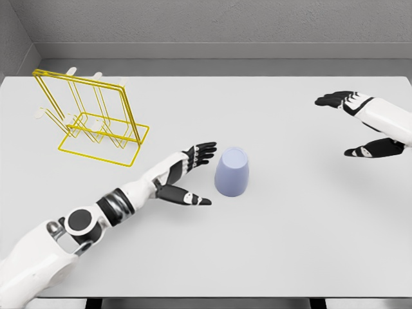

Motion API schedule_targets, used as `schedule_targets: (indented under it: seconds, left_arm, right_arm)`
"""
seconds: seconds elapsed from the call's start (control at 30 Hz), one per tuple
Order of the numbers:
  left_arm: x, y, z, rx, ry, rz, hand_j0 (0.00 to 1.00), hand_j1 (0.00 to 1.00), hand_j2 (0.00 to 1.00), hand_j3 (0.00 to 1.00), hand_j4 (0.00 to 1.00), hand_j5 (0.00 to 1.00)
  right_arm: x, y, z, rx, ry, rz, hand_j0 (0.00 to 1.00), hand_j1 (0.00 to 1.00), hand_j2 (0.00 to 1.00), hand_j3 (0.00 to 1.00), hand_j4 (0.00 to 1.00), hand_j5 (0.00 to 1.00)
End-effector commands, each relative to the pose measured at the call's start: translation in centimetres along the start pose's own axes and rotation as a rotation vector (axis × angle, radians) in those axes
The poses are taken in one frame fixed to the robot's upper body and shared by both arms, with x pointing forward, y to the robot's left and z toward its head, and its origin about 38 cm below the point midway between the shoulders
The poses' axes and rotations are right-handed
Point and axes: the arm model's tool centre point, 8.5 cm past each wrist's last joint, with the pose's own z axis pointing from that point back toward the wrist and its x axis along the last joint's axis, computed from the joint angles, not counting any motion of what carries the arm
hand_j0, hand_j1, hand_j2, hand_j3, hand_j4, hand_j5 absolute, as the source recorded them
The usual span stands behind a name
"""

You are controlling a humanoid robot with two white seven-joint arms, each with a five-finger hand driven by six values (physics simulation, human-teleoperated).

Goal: Place the cup on the cup holder with both arms

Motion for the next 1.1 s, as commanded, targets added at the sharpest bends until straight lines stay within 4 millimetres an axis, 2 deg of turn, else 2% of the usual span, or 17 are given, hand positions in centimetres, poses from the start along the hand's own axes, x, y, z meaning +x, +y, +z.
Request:
schedule_targets:
  seconds: [0.0,0.23,0.47,1.07]
  left_arm:
    - [-0.1,-0.6,-0.6,-0.006,0.003,0.020,1.00,1.00,1.00,1.00,1.00,1.00]
    - [-0.4,-0.2,-1.0,0.010,0.009,0.025,1.00,1.00,1.00,1.00,1.00,1.00]
    - [-0.4,0.9,-2.2,0.032,0.012,0.020,1.00,1.00,1.00,1.00,1.00,1.00]
    - [-0.3,-1.8,-5.4,-0.016,0.030,0.063,1.00,1.00,1.00,1.00,1.00,1.00]
  right_arm:
    - [0.0,0.2,-0.2,-0.015,-0.005,-0.019,1.00,1.00,1.00,1.00,1.00,1.00]
    - [-0.4,-0.7,0.7,-0.047,0.020,-0.007,1.00,1.00,1.00,1.00,1.00,1.00]
    - [-0.9,-0.5,1.0,-0.046,0.034,-0.018,1.00,1.00,1.00,1.00,1.00,1.00]
    - [-1.0,-0.4,1.1,-0.045,0.040,-0.022,1.00,1.00,1.00,1.00,1.00,1.00]
